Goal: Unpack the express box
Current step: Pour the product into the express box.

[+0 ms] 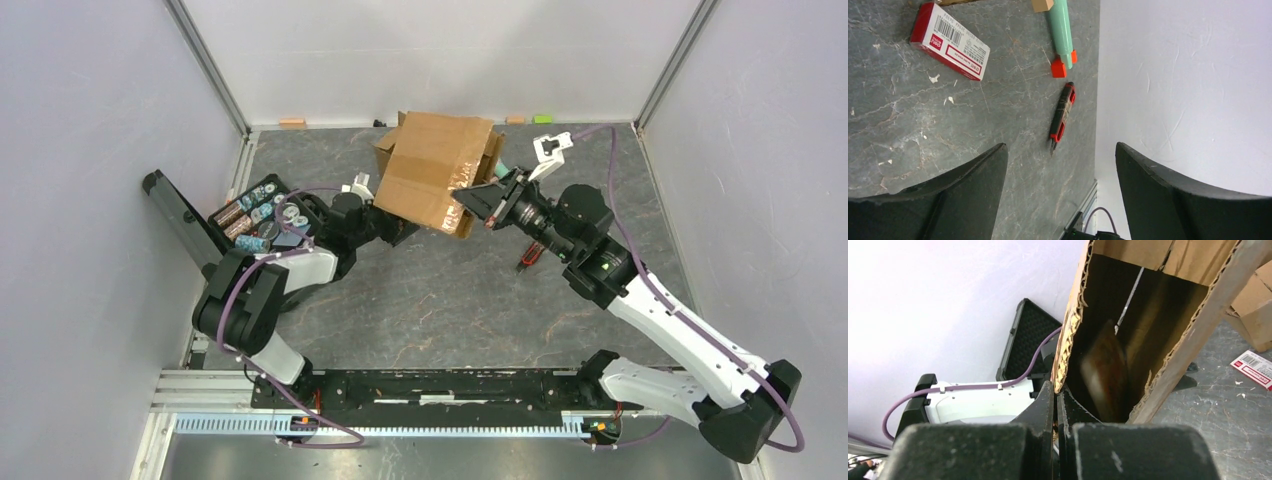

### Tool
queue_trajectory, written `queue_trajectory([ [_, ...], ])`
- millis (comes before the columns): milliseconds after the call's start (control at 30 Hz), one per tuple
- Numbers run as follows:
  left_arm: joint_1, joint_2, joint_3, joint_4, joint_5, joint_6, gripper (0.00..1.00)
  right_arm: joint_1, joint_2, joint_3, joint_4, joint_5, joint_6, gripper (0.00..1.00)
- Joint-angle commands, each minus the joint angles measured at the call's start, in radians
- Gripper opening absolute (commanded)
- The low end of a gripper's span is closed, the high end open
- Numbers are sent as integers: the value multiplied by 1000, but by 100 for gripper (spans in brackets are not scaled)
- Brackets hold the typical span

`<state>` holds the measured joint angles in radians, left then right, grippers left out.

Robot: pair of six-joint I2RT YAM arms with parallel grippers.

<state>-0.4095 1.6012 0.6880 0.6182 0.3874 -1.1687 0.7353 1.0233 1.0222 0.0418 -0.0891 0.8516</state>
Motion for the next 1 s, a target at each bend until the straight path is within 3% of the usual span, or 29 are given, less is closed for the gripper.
queue_trajectory([
  [0,-8,-127,-6,122,65,-55,85,-53,8,-84,2,-66,28,0],
  [367,-16,-237,-36,-90,-43,108,84,-92,137,-296,30,-130,-52,0],
  [633,-99,-136,-21,-163,-103,205,83,-99,314,-333,72,-147,-50,0],
  [967,-147,-227,27,-580,-323,323,83,-146,329,-363,0,-108,-26,0],
])
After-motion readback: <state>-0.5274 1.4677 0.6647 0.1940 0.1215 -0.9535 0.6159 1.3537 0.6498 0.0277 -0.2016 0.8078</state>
